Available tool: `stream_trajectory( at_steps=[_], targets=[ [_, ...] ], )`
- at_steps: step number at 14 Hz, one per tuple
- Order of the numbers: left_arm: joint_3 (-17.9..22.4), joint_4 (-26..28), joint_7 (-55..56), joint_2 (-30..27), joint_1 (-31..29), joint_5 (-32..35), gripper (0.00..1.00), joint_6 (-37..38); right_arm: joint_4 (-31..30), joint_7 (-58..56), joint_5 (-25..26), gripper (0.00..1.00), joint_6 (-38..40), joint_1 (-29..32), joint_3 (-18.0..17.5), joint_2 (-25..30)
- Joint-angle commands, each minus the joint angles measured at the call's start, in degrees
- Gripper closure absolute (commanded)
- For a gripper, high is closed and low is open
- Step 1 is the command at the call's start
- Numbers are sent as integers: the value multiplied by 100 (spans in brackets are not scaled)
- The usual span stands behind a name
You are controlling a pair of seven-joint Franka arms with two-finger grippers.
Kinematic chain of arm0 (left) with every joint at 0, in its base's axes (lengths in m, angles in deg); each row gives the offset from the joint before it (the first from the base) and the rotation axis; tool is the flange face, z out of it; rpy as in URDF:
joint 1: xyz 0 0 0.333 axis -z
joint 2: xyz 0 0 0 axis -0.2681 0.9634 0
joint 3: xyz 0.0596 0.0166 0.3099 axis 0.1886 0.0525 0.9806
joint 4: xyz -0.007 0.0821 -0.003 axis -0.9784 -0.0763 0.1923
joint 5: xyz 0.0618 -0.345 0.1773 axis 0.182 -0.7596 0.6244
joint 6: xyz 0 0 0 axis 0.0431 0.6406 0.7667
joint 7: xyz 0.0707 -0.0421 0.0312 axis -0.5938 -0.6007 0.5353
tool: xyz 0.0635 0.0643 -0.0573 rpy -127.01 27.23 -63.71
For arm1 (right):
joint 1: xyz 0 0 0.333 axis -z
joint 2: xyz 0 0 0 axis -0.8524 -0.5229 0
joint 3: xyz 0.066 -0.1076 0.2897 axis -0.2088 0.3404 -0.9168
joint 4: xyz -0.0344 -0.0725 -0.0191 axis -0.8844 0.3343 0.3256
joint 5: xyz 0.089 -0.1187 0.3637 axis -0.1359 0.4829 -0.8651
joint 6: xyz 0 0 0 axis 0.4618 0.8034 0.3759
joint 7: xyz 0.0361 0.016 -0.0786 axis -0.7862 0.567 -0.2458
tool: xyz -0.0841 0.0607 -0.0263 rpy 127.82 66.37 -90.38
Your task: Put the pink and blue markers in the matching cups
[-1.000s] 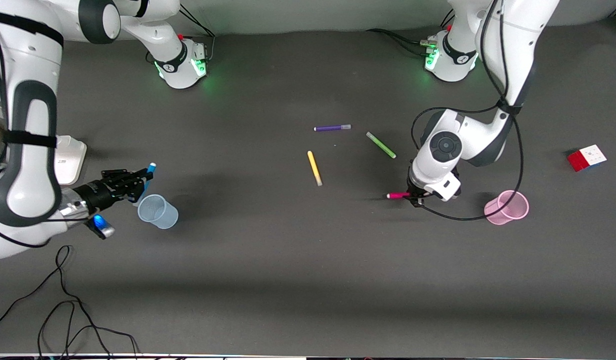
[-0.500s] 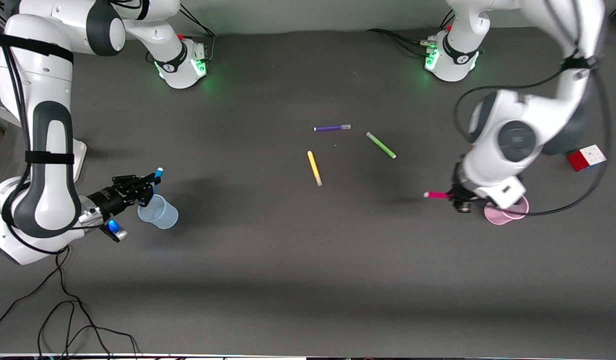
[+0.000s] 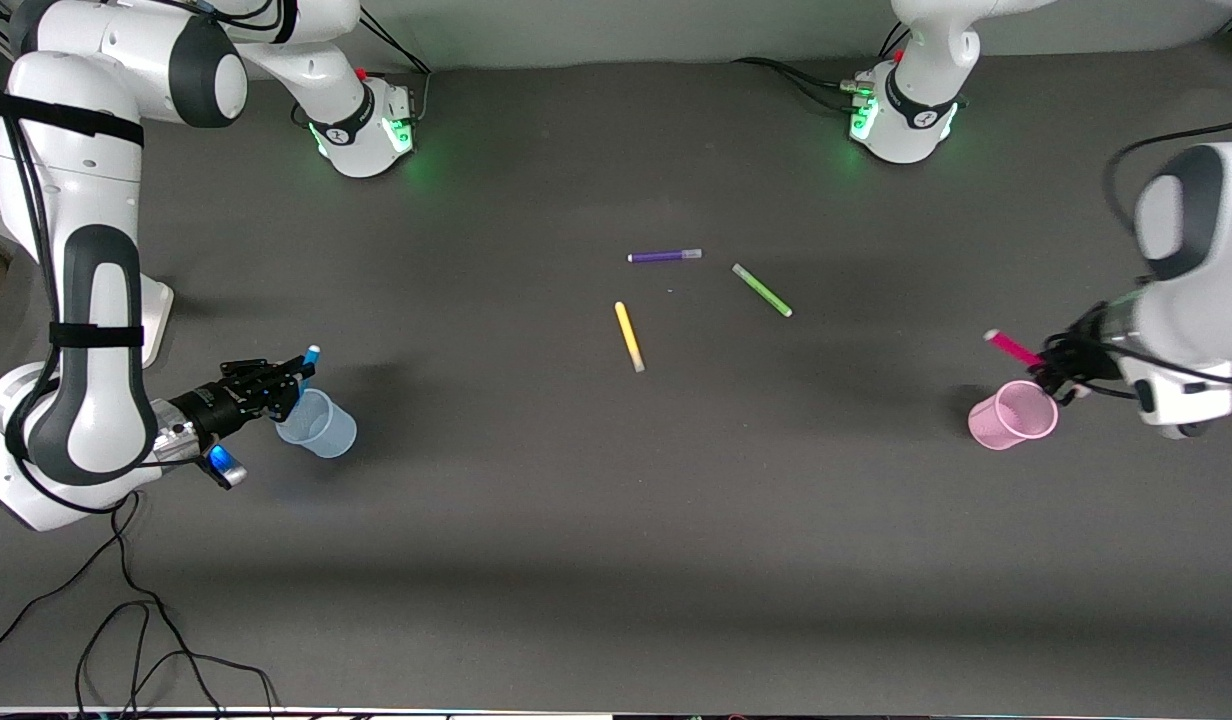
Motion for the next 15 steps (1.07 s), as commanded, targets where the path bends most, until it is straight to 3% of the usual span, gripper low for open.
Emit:
stream_trajectory(
  at_steps=[1,5,9,10,11,12,13,15],
  targets=[
    [-45,-155,-2103,68,-448,-53,100,279,91,-119,-133,100,-139,17,1,-168],
    [-45,-417,-3752,462,-608,-26,100,683,83,-111,-168,100,-271,17,-34,-256],
    [-80,-2101,-3974,1796,-476,272,100,2209,109,-111,-256,100,-438,17,-43,-379],
    [-80,-2463,-3974,2087,-458,281,100,2457,118,-111,-291,96,-447,17,-43,-440],
    [-80,-2736,-4000,2334,-441,282,100,2624,118,-111,-300,74,-439,17,-43,-458],
    [-80,-2887,-4061,2510,-415,316,100,2731,135,-111,-309,35,-439,52,-43,-441],
    [-80,-2967,-4096,2651,-406,325,100,2784,135,-111,-309,4,-439,61,-43,-424],
    [-80,-2985,-4097,2854,-397,325,100,2758,170,-93,-309,0,-430,61,-34,-371]
  ],
)
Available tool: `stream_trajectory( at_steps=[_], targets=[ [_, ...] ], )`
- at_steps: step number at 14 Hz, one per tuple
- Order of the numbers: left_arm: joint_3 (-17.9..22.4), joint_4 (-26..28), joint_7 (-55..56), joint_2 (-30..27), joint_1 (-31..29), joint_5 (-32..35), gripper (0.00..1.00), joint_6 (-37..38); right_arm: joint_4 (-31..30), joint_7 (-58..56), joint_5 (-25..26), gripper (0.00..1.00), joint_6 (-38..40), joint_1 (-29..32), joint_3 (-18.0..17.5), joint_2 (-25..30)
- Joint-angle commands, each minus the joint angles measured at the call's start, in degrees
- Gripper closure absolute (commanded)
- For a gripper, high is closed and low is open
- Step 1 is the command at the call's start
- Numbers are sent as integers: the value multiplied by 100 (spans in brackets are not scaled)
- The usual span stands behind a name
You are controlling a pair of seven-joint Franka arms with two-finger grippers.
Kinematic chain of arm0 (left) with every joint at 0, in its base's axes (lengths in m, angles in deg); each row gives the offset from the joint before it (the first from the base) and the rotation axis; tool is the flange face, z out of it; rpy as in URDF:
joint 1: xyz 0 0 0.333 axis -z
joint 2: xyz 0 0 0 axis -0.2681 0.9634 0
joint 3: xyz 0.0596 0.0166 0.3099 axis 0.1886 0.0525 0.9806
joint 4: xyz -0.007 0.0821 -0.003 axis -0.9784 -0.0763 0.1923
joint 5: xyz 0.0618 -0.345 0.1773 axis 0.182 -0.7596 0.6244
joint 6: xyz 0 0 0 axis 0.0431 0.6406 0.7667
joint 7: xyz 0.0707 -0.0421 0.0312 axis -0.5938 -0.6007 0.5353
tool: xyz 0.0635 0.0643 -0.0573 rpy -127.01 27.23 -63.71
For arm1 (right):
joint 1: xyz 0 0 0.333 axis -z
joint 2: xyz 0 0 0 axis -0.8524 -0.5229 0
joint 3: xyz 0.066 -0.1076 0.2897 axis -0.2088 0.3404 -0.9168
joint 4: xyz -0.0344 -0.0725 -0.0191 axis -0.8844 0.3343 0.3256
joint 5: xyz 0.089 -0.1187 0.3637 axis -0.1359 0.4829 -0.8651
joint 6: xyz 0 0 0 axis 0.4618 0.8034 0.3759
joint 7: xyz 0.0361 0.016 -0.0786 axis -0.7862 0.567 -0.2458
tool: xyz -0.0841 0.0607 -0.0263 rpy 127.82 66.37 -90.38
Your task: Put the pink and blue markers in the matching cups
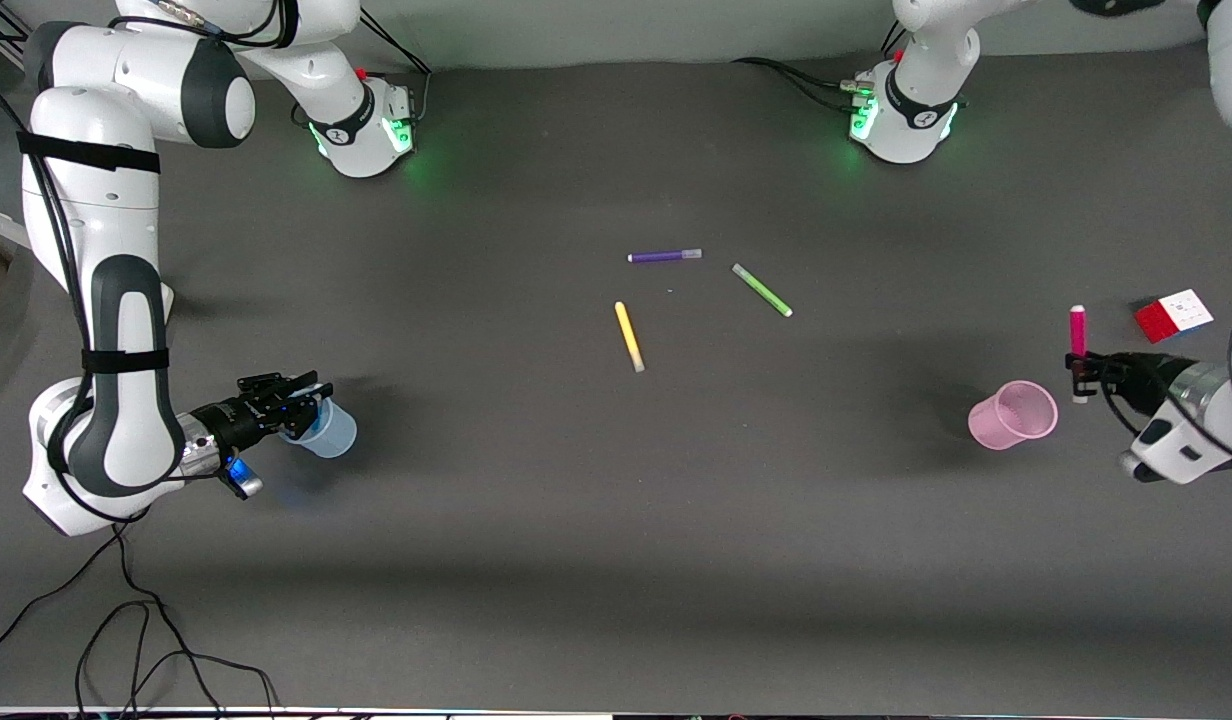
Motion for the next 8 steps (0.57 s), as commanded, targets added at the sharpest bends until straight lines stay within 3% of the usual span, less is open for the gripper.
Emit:
stream_trajectory(
  at_steps=[1,4,8],
  targets=[
    [11,-398,-114,426,112,108,100,232,143,-69,-158,0,57,61,17,44],
    [11,-406,-114,663,182,117,100,118,126,-95,-167,0,75,79,61,421],
    [11,-398,-114,910,209,117,100,-181,82,-558,210,0,-39,44,237,1378]
  ],
)
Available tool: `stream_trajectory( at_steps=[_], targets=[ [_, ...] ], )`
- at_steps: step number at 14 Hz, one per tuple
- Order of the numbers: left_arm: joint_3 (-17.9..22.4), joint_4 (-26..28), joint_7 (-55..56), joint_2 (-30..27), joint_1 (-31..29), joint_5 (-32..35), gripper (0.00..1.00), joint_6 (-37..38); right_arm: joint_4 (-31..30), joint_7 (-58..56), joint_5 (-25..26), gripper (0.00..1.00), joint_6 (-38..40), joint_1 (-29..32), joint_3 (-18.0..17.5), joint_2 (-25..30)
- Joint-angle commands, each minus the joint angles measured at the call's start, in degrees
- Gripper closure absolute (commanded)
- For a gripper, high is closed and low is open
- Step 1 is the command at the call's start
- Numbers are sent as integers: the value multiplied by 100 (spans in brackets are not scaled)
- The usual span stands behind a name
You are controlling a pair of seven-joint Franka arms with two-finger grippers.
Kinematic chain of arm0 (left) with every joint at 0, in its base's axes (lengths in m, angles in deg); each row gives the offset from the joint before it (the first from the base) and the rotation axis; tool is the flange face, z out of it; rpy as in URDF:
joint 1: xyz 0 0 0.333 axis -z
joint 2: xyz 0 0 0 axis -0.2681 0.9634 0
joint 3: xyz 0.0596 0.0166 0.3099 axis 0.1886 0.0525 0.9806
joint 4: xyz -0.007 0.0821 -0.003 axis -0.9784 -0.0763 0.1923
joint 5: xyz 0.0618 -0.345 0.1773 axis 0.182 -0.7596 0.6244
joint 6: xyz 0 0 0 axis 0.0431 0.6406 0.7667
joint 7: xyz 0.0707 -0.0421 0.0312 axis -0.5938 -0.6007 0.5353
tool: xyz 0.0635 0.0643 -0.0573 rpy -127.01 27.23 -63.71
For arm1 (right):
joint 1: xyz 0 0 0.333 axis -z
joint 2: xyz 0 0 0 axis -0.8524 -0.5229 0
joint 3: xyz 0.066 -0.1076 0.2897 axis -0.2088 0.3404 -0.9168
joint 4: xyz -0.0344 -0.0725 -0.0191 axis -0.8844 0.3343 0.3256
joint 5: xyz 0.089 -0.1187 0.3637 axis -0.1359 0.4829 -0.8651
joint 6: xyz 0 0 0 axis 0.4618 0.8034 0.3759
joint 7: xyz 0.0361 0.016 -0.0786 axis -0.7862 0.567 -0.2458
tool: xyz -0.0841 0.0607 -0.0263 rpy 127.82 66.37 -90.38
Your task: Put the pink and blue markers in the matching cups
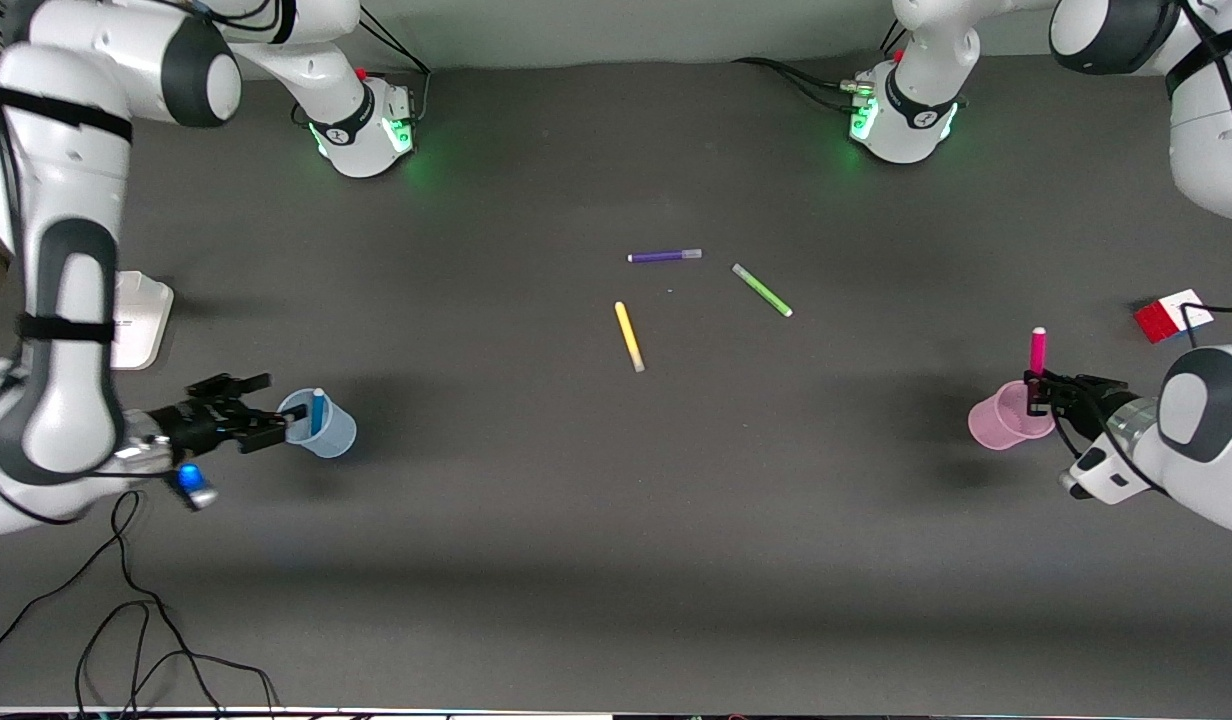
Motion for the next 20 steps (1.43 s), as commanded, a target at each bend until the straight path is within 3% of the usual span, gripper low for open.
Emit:
stream_trajectory(
  at_steps=[1,4,8,9,10,12,13,14,15,16,18,19,20],
  targets=[
    [21,-224,-78,215,59,102,100,-54,-226,-672,305,0,-91,-17,194,850],
    [39,-215,-78,286,59,111,100,-239,-322,-807,1164,0,-380,-306,274,1570],
    [48,-215,-78,295,51,119,100,-379,-1812,-1114,2255,0,-2090,-1078,301,3054],
    [56,-215,-78,312,50,119,80,-431,-2269,-1149,2414,0,-2504,-1124,301,3467],
    [56,-215,-78,321,50,172,53,-502,-2596,-1193,2694,0,-2674,-1142,301,3828],
    [56,-215,-78,321,42,190,12,-537,-2818,-1194,3074,0,-2720,-1299,248,4200],
    [48,-224,-78,304,33,190,1,-529,-2801,-1141,3214,0,-2693,-1518,266,4227],
    [48,-233,-78,260,33,190,0,-529,-2801,-1106,3563,0,-2658,-1590,240,4245],
    [48,-302,-78,242,42,190,0,-468,-2801,-1045,3602,0,-2649,-1530,144,4254],
    [39,-416,-78,216,42,190,0,-380,-2766,-888,3585,0,-2597,-1207,-249,4254],
    [21,-514,-86,32,42,190,0,-178,-2591,-553,3515,0,-2343,-6,-1696,4254],
    [21,-610,-104,-91,42,181,0,-134,-2477,-274,3514,0,-2246,331,-2121,4245],
    [-5,-689,-121,-196,42,172,0,-46,-2432,-1,3497,0,-2236,404,-2221,4236]
  ],
)
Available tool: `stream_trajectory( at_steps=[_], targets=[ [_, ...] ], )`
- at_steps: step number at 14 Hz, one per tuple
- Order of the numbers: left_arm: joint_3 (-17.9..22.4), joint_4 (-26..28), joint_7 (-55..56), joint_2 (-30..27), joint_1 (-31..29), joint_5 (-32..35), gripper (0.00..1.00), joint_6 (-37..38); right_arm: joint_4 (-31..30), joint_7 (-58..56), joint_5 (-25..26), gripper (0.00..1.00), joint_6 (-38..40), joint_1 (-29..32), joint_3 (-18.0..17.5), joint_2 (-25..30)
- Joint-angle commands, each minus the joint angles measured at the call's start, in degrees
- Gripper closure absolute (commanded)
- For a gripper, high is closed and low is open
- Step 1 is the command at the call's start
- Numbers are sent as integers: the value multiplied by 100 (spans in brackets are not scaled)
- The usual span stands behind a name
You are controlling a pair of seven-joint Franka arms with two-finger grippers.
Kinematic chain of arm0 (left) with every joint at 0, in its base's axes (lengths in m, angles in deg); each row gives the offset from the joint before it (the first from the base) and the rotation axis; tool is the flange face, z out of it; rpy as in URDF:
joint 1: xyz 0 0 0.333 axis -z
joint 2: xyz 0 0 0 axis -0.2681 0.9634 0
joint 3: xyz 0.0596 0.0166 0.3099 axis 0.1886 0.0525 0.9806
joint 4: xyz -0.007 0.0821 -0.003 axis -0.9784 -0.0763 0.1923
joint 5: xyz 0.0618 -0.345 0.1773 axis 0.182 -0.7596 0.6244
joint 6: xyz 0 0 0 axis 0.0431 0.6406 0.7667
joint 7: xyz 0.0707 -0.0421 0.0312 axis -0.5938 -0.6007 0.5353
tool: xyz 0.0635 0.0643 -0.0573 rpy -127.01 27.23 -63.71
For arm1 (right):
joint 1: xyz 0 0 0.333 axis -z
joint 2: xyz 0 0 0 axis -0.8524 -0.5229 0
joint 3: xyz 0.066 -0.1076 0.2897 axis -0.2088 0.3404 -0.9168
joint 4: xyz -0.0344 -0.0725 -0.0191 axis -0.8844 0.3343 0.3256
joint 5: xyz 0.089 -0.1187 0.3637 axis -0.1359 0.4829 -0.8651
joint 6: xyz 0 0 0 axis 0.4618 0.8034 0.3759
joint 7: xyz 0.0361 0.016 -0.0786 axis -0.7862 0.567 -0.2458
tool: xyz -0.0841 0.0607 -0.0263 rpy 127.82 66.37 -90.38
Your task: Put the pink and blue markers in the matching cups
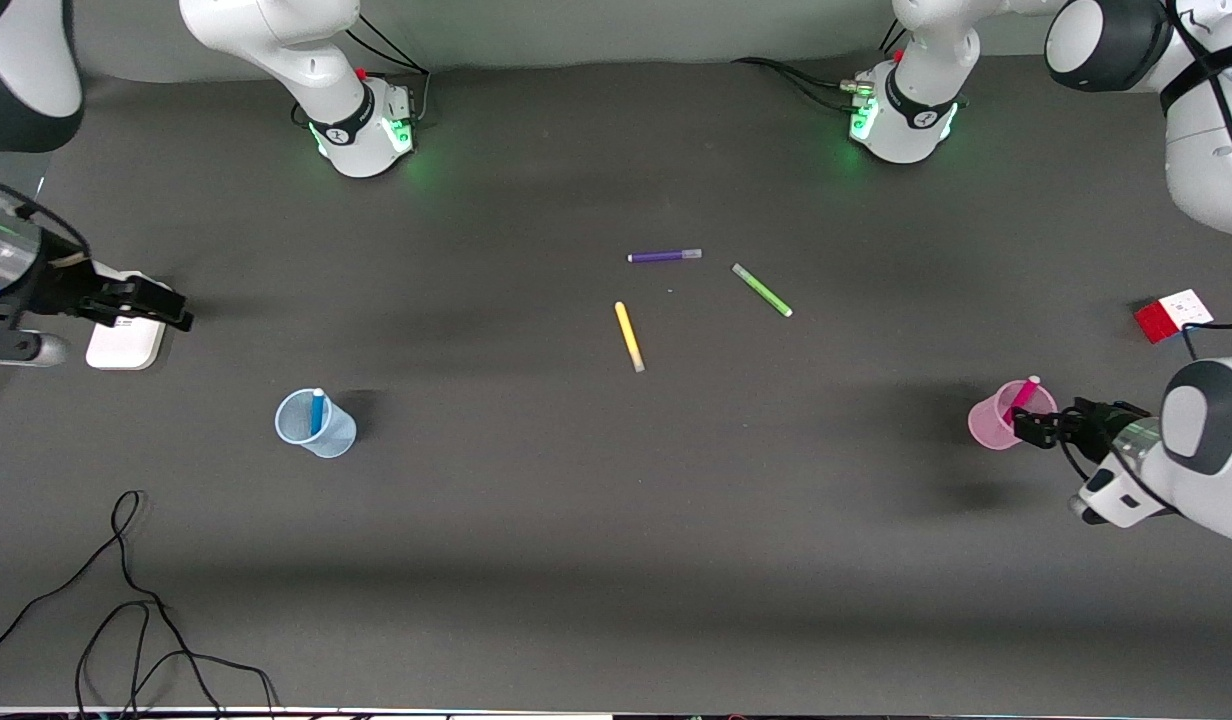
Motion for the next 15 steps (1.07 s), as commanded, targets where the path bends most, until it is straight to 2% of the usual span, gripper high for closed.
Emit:
stream_trajectory(
  at_steps=[1,2,5,7,10,12,15],
  targets=[
    [-13,-197,-119,-425,22,43,0,357,177,514,-28,0,191,387,-453,60],
    [-13,-223,-224,-618,-13,16,0,384,264,497,-212,0,313,387,-444,60],
    [22,-154,-576,-1286,-48,-80,0,376,423,296,-267,0,543,282,-392,16],
    [22,39,-576,-1769,-57,-98,0,358,476,-29,-275,0,683,71,-164,16],
    [22,469,-576,-2411,-75,-124,0,270,485,-574,-416,0,912,123,-67,-28],
    [13,855,-576,-2824,-84,-124,0,131,589,-602,-416,0,956,149,-22,-28],
    [249,2022,-568,-3834,3,-633,0,-703,599,-619,-407,0,1237,193,320,-19]
  ],
)
